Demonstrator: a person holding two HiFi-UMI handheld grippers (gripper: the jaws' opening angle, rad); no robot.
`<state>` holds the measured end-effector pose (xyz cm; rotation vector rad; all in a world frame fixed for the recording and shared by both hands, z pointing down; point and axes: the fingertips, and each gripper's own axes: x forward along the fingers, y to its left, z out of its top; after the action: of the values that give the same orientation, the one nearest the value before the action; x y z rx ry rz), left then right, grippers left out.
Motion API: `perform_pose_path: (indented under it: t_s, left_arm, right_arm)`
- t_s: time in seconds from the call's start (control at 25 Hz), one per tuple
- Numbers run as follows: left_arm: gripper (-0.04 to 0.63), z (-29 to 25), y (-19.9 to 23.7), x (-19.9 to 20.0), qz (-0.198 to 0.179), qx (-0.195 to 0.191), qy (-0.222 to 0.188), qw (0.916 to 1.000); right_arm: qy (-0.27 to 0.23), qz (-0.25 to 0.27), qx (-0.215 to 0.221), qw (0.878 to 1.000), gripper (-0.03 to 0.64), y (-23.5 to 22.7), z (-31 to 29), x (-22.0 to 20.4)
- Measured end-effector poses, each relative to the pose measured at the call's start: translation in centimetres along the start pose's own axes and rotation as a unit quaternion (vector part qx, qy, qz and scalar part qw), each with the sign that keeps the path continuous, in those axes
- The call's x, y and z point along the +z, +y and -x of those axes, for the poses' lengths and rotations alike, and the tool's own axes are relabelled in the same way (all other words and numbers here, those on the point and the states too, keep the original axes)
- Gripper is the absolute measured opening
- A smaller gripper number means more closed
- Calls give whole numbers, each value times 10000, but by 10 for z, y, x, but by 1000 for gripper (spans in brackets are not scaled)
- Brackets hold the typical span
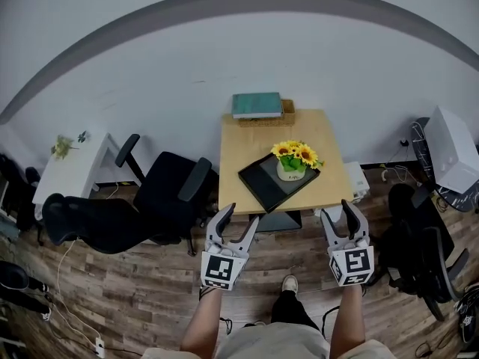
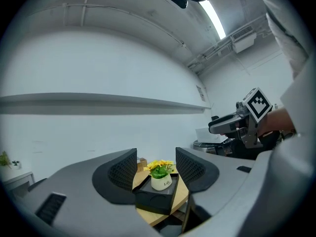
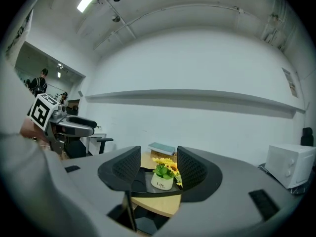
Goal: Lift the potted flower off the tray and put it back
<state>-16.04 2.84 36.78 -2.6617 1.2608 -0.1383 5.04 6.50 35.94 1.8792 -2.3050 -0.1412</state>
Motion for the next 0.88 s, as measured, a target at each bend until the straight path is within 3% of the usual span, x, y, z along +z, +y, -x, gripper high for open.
perform_pose_path:
  t_s: [0.4,0.88]
  left_arm:
    - [233,-91,2,5,-43,8,197,9998]
    - [233,-197,-8,19,-248,-75,182,9995]
  right_arm:
    - [-39,-108,172,9998,232,-63,-70,-3]
    - [-141,-283,19,9995,232,-153,-122,-11]
